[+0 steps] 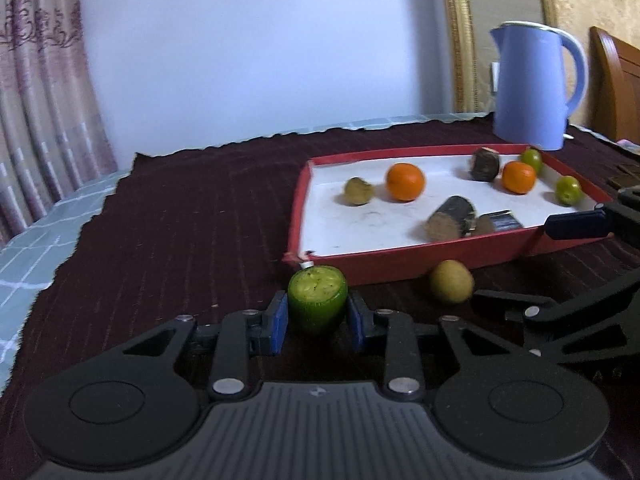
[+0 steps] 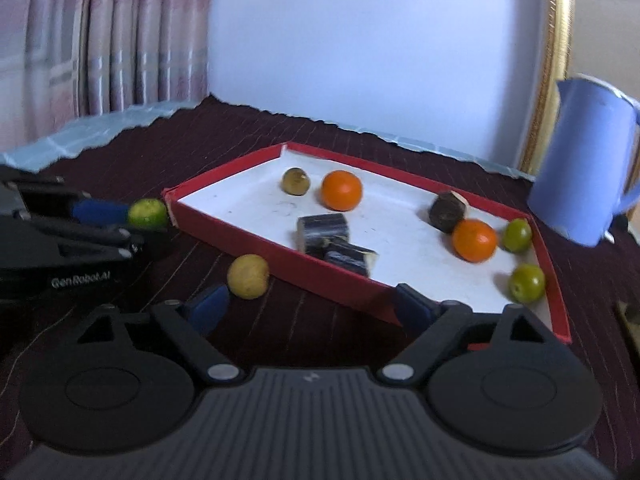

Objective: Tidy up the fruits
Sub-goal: 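Grasp a cut green lime with the left gripper while the right grasps a yellow fruit, then carry the lime and the yellow fruit over the tray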

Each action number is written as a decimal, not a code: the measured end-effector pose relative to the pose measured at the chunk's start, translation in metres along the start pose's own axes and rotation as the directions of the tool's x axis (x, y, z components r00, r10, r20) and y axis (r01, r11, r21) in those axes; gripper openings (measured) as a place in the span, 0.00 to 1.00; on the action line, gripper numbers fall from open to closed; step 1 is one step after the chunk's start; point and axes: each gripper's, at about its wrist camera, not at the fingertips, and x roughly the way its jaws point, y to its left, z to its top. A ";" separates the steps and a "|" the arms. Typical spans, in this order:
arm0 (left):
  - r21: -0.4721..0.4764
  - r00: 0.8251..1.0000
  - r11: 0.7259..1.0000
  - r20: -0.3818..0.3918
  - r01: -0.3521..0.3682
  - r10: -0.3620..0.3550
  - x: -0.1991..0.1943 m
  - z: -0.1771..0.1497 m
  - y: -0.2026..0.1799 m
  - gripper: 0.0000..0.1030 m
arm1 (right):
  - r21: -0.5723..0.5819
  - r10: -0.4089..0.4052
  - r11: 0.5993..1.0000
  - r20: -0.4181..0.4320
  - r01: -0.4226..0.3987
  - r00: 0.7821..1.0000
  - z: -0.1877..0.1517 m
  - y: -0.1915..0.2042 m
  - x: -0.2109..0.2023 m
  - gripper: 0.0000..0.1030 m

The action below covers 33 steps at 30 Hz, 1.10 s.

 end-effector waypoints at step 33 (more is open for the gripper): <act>-0.032 0.998 0.997 0.004 0.070 -0.069 -0.013 0.029 -0.044 0.30 | 0.159 -0.025 0.987 0.018 0.022 1.000 -0.001 -0.036 -0.024 0.23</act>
